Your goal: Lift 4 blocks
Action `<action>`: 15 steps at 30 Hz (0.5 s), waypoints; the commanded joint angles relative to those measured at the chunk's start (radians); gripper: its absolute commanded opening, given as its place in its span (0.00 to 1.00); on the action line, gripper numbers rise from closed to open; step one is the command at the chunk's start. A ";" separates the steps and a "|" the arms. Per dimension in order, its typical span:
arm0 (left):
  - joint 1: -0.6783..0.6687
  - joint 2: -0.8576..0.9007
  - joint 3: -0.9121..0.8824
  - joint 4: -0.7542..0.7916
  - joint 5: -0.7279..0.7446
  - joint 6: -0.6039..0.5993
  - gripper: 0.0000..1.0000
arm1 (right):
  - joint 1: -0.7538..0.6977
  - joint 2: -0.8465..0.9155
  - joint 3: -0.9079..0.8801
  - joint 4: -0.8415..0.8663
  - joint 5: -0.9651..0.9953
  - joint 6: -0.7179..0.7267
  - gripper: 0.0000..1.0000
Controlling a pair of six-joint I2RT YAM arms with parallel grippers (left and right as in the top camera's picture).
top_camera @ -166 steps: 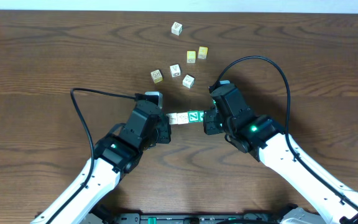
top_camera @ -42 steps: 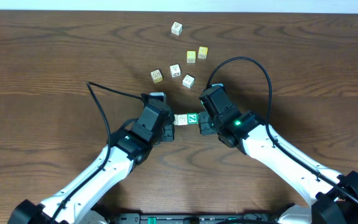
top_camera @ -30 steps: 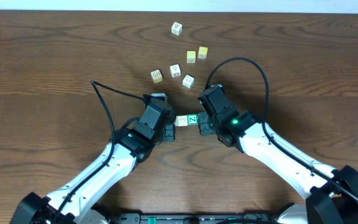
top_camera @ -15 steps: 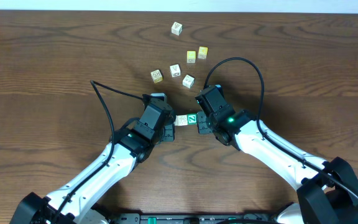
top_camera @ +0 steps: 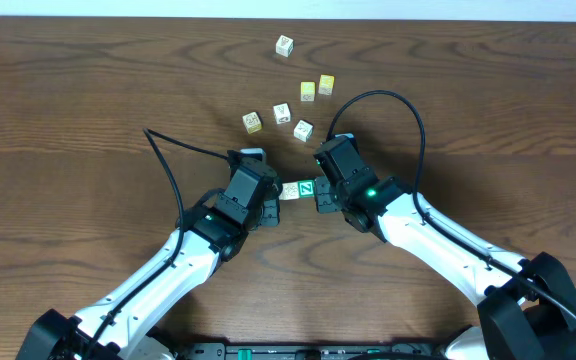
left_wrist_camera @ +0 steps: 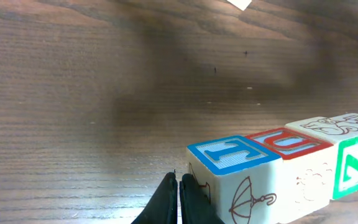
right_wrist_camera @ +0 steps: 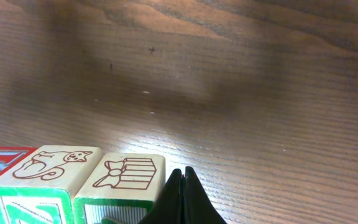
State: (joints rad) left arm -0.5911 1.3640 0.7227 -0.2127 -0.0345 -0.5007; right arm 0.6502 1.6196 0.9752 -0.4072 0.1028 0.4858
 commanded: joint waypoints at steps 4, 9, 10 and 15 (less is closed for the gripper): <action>-0.076 -0.019 0.065 0.097 0.315 -0.014 0.07 | 0.105 0.011 0.038 0.064 -0.427 0.032 0.01; -0.076 -0.019 0.065 0.099 0.315 -0.014 0.07 | 0.105 0.011 0.038 0.077 -0.454 0.042 0.01; -0.076 -0.019 0.065 0.099 0.315 -0.014 0.07 | 0.104 0.011 0.038 0.080 -0.455 0.044 0.01; -0.076 -0.019 0.065 0.099 0.315 -0.021 0.07 | 0.101 0.011 0.038 0.083 -0.460 0.061 0.01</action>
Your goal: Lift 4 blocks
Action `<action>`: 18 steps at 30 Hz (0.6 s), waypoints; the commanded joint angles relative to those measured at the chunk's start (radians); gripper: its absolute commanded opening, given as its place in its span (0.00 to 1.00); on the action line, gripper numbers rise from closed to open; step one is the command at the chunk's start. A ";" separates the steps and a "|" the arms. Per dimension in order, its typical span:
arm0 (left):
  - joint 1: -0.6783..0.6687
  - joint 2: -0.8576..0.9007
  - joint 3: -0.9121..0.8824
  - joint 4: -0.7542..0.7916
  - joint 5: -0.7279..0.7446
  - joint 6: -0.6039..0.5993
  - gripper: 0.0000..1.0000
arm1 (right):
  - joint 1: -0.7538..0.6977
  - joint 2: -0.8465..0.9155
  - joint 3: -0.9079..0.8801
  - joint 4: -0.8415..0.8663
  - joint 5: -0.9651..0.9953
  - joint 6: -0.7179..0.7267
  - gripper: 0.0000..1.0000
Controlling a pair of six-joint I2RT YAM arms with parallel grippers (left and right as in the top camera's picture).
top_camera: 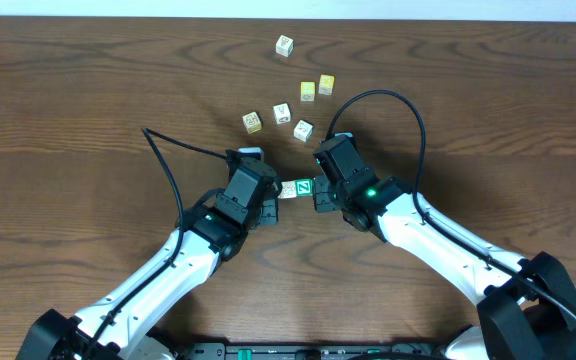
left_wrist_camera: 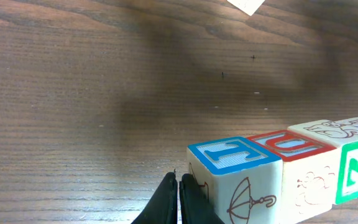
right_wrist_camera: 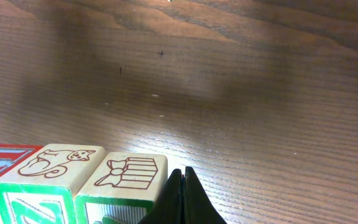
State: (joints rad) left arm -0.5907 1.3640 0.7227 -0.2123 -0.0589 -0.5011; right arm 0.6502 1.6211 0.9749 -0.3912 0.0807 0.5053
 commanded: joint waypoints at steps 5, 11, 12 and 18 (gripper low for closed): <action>-0.077 -0.019 0.065 0.098 0.339 -0.021 0.07 | 0.099 0.010 0.039 0.067 -0.451 0.062 0.01; -0.077 -0.019 0.065 0.098 0.339 -0.021 0.07 | 0.084 0.010 0.039 0.066 -0.452 0.067 0.01; -0.077 -0.019 0.065 0.099 0.339 -0.021 0.07 | 0.082 0.010 0.039 0.066 -0.452 0.067 0.01; -0.077 -0.018 0.065 0.100 0.339 -0.021 0.07 | 0.064 0.010 0.039 0.066 -0.452 0.067 0.01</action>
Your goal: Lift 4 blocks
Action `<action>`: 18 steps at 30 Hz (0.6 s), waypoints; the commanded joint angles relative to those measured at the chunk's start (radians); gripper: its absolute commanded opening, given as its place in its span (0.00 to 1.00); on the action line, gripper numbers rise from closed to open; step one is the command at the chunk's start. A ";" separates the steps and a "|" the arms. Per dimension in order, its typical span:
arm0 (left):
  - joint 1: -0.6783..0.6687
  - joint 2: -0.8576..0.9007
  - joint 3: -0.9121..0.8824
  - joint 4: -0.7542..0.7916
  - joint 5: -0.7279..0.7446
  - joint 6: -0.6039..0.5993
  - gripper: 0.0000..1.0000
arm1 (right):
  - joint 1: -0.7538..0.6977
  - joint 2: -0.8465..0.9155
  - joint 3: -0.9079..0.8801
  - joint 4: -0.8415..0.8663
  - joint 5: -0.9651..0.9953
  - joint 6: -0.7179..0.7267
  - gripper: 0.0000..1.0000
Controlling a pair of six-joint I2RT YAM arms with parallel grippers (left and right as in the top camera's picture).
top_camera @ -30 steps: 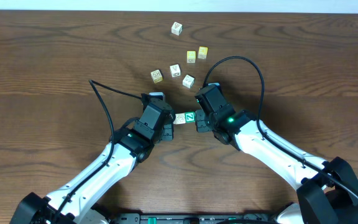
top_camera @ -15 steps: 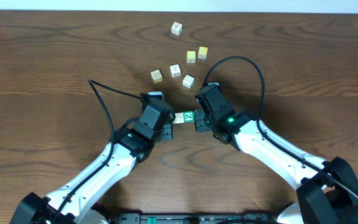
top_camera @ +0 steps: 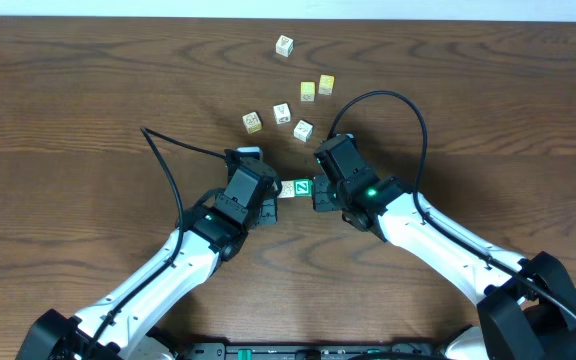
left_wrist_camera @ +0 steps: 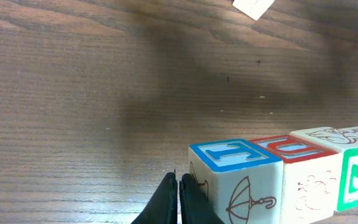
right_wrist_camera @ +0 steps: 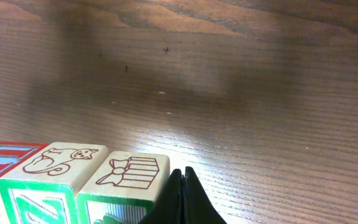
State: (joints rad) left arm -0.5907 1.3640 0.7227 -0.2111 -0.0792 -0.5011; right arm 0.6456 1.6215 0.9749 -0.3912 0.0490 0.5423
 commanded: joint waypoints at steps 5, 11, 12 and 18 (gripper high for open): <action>-0.077 -0.018 0.065 0.108 0.359 -0.025 0.07 | 0.060 0.010 0.039 0.053 -0.421 0.030 0.01; -0.082 -0.016 0.065 0.109 0.359 -0.025 0.07 | 0.058 0.010 0.038 0.034 -0.420 0.030 0.01; -0.085 -0.016 0.065 0.109 0.359 -0.025 0.07 | 0.058 0.010 0.038 0.034 -0.420 0.029 0.01; -0.103 0.017 0.065 0.121 0.359 -0.036 0.07 | 0.058 0.010 0.037 0.031 -0.420 0.029 0.01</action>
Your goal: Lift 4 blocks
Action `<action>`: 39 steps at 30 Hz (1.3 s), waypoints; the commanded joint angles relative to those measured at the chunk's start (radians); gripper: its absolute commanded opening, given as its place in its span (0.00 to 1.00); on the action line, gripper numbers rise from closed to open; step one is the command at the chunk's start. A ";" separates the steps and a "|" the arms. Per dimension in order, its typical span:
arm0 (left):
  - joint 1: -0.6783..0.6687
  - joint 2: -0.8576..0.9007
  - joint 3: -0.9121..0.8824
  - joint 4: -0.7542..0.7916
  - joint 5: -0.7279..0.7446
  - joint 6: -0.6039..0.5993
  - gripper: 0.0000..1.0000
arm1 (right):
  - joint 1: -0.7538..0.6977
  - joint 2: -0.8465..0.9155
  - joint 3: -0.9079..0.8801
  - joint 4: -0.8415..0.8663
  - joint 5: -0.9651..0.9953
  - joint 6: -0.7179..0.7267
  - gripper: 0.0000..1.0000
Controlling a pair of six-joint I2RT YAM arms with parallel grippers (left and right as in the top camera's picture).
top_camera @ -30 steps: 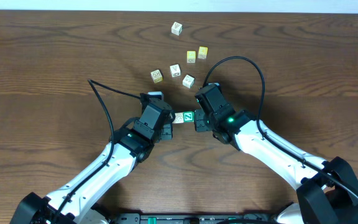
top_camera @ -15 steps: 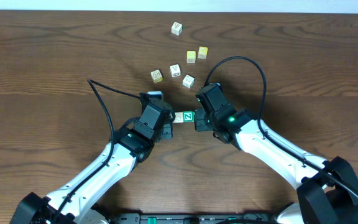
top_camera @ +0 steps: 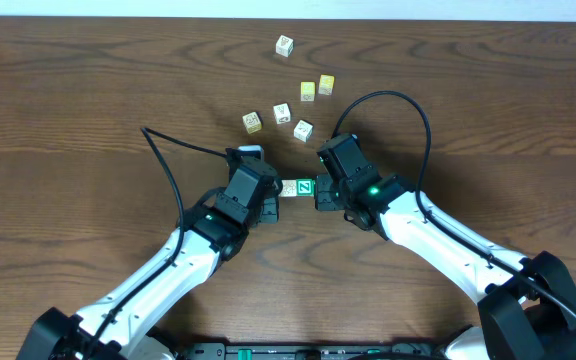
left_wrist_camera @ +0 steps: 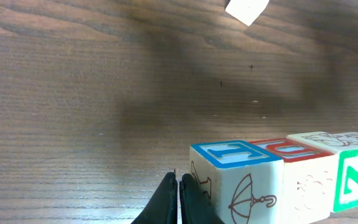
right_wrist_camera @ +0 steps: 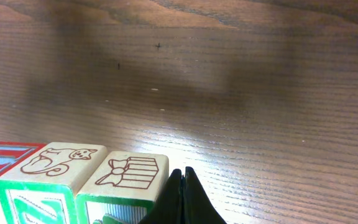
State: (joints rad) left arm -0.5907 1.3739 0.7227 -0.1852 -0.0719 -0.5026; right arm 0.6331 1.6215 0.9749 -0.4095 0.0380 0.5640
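Four wooden blocks form one row (top_camera: 299, 187) squeezed end to end between my two grippers. In the left wrist view my left gripper (left_wrist_camera: 179, 181) is shut, its side pressed against the blue T block (left_wrist_camera: 235, 177); beyond it come the red U block (left_wrist_camera: 298, 171) and the green Z block (left_wrist_camera: 354, 168). In the right wrist view my right gripper (right_wrist_camera: 180, 175) is shut and pushes on the gift block (right_wrist_camera: 124, 177), beside the cat block (right_wrist_camera: 50, 171). The table looks blurred and shadowed beneath the row, as if the row hangs above it.
Several loose blocks lie behind the arms on the wooden table (top_camera: 88, 100), among them one at the far back (top_camera: 284, 45), a yellow pair (top_camera: 317, 87) and one nearest the row (top_camera: 303, 130). One loose block (left_wrist_camera: 246, 9) shows in the left wrist view.
The loose block at the top of the left wrist view shows more fully, and the table looks a bit farther off. Both shut grippers and the row sit slightly farther back in the overhead view.
From the oldest moment on, both shut grippers clamped the four-block row between them. At each later moment the table marks and the loose block had shifted down in the wrist views. The row stays whole, level and pinched throughout.
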 commanded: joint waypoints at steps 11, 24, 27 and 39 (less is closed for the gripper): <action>-0.103 0.058 0.065 0.124 0.377 -0.049 0.07 | 0.070 0.010 0.024 0.032 -0.379 0.007 0.01; -0.103 0.059 0.065 0.123 0.377 -0.049 0.07 | 0.071 0.066 0.023 0.071 -0.387 0.005 0.01; -0.103 0.059 0.065 0.124 0.377 -0.049 0.07 | 0.071 0.066 0.023 0.085 -0.386 0.005 0.01; -0.106 0.090 0.065 0.127 0.378 -0.053 0.07 | 0.071 0.066 0.023 0.081 -0.383 0.004 0.01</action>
State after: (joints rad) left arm -0.5911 1.4708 0.7227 -0.1535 -0.0376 -0.5251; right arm 0.6323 1.6859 0.9657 -0.3943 0.0605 0.5629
